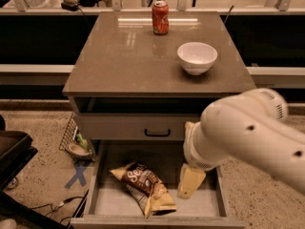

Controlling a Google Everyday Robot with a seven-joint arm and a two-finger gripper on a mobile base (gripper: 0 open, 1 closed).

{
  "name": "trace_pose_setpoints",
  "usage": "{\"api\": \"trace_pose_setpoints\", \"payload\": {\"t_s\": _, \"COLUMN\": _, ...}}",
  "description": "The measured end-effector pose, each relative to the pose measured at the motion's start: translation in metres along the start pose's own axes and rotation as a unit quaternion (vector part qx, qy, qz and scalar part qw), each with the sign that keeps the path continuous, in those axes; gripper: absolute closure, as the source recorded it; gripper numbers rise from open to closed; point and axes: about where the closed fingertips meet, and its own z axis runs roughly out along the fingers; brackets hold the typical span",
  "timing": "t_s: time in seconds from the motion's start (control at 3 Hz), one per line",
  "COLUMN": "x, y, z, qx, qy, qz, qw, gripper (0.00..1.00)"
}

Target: Pick brown chip bag from middle drawer and place on counter

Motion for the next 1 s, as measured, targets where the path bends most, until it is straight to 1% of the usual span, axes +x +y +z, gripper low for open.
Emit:
{"api": "trace_pose_setpoints", "payload": {"t_s": 0.33, "x": -0.003, "y": 0.037, "z": 0.078, "qx": -0.041, "qy": -0.014, "qz": 0.023, "qw": 0.9988, "gripper": 0.0}}
{"api": "trace_pose_setpoints", "payload": {"t_s": 0.67, "x": -0.013, "y": 0.051, "z": 0.135, "qx": -0.068, "qy": -0.041, "qz": 0.043, "qw": 0.996, "gripper": 0.0}}
{"api": "trace_pose_setpoints", "payload": {"t_s": 1.0, "x": -0.029, "y": 0.053, "z": 0.184, "qx": -0.087, "qy": -0.052, "qz": 0.055, "qw": 0.9933, "gripper": 0.0}}
